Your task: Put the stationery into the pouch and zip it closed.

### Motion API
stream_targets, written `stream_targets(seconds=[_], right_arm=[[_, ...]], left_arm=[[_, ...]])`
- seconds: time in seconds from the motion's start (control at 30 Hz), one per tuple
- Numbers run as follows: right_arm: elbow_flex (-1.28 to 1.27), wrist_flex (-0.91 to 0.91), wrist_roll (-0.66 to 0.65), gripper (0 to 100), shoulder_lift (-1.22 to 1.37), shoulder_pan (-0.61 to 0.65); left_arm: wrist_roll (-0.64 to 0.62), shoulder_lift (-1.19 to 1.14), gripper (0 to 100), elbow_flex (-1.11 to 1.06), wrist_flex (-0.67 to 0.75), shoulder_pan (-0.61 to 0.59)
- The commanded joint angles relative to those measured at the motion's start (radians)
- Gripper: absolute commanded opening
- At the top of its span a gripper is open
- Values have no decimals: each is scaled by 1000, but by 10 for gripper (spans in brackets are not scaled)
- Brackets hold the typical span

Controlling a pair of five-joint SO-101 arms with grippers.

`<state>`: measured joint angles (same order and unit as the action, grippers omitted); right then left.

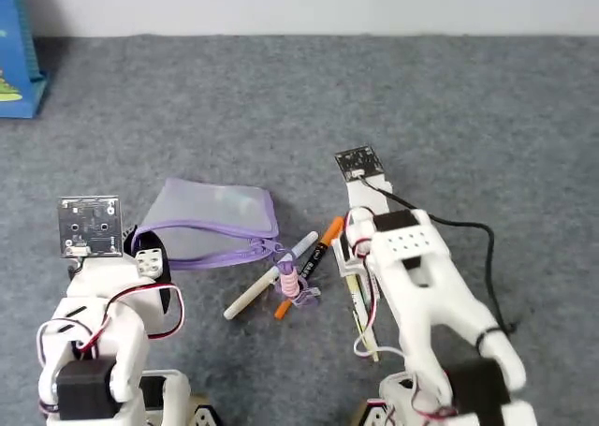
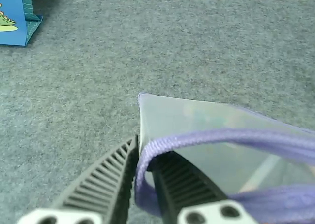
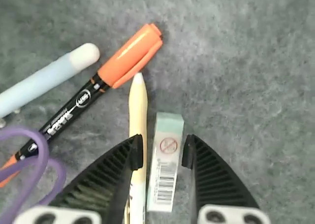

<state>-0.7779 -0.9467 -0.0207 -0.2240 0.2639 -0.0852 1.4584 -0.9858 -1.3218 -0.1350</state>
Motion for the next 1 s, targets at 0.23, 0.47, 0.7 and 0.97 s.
stream_targets(seconds=[0.23,0.47,0.7,0.97], right_arm=[[176,10,8,147,197,-51],[175,-2,5,9,216,-54],[117,-94,-84,8,28,-54],[23,-229,-84,8,-415,-2]], left_arm=[[-11,-2,13,-4,11,-6],[-11,-2,13,-4,11,-6],[-11,-2,13,-4,11,-6],[-11,-2,13,-4,11,-6]])
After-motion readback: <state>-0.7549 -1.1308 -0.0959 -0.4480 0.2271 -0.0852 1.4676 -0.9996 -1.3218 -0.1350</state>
